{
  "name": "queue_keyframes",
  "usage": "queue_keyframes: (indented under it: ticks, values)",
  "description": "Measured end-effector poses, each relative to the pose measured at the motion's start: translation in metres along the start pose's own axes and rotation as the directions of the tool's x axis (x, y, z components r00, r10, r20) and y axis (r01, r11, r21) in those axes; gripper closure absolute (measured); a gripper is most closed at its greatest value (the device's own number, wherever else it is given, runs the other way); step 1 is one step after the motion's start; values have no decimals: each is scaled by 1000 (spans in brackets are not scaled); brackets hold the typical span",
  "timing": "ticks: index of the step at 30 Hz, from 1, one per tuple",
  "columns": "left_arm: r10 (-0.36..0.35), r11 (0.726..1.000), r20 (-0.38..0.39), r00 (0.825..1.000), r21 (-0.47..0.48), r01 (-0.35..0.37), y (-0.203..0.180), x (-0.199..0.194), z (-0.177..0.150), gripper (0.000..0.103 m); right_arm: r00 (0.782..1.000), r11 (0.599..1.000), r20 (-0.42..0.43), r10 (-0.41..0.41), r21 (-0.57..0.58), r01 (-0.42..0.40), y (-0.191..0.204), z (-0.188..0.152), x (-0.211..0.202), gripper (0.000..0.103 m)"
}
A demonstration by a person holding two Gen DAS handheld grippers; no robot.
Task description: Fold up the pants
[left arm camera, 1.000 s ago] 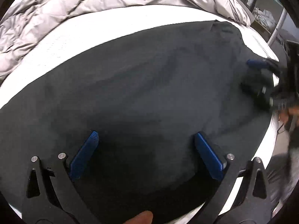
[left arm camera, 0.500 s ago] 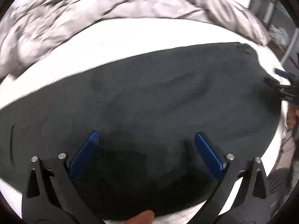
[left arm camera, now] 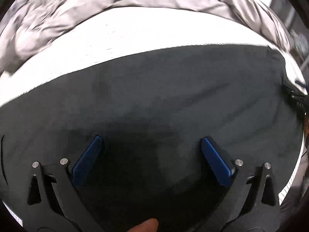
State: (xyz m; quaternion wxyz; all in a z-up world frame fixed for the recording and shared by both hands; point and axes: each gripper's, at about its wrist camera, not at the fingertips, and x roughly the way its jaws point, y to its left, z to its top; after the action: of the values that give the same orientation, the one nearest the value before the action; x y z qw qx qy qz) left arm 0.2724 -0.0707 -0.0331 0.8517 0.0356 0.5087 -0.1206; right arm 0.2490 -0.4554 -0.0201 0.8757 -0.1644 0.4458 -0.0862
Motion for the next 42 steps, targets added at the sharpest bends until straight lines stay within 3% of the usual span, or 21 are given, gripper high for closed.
queue_keyframes:
  ticks: [1,2,3,4,7,11,13,16,20,22,24,26,28,29,31,32,34,36,38,40,42]
  values:
    - [7,1000,2,1000,-11,-7,5,-1,-2,0,998,997,-19,-53,60,54,-23,-3,8,1]
    - [11,1000,2,1000,-25,-11,9,-1,-2,0,999,988,-37,-26,153,31,-49,-7,17,0]
    - [13,999,-1,1000,-30,-13,9,-1,0,0,993,962,-54,107,259,-90,-70,-12,29,0]
    - [33,999,-10,999,-28,-33,7,-2,0,0,985,945,-63,159,299,-133,-78,-13,35,0]
    - [100,995,-17,995,-4,-100,-6,-15,5,1,994,970,-51,96,231,-82,-73,-4,26,0]
    - [33,999,60,998,18,-34,-33,-25,27,1,999,977,29,-26,214,19,-60,11,-15,0]
    - [-16,1000,45,999,17,15,-48,-12,35,1,997,973,77,20,227,-37,-51,22,-27,0]
    - [-53,999,-17,998,6,54,-65,16,39,1,973,963,102,209,153,-222,-4,42,-28,0]
    - [-1,1000,-22,1000,23,1,-69,31,41,0,950,951,50,309,1,-310,63,60,-8,0]
    - [9,1000,-26,1000,30,-8,-66,30,43,0,959,959,9,283,-35,-282,78,59,2,1]
    - [25,999,-23,999,20,-25,-54,33,48,0,988,986,3,155,-65,-155,70,50,11,1]
    - [35,999,-23,999,4,-35,-40,32,46,0,1000,1000,-1,11,-13,-11,29,36,15,1]
    - [85,996,-17,996,-5,-85,-26,33,45,0,992,989,-38,-122,76,124,-12,26,21,1]
    - [106,994,-15,994,-10,-106,-19,33,46,0,987,975,-62,-147,160,156,-40,19,26,0]
    - [118,993,-4,993,-21,-118,-4,33,52,0,998,953,-69,12,302,10,-71,14,32,0]
    - [137,990,7,991,-17,-137,-2,30,55,0,998,953,-66,21,301,0,-72,14,30,0]
    - [166,986,61,984,-1,-167,-4,14,56,1,998,970,-46,-41,239,51,-66,21,20,1]
    - [123,992,95,988,-23,-122,-6,4,61,1,997,977,13,-78,201,74,-47,31,-2,1]
    - [66,996,101,993,-59,-61,-8,6,65,1,997,981,74,-36,191,21,-30,45,-18,1]
    - [50,995,73,996,-88,-44,-9,19,68,1,992,987,126,15,156,-34,-10,59,-30,1]
    - [66,994,30,997,-91,-63,-13,31,64,0,980,985,136,145,75,-156,26,75,-23,1]
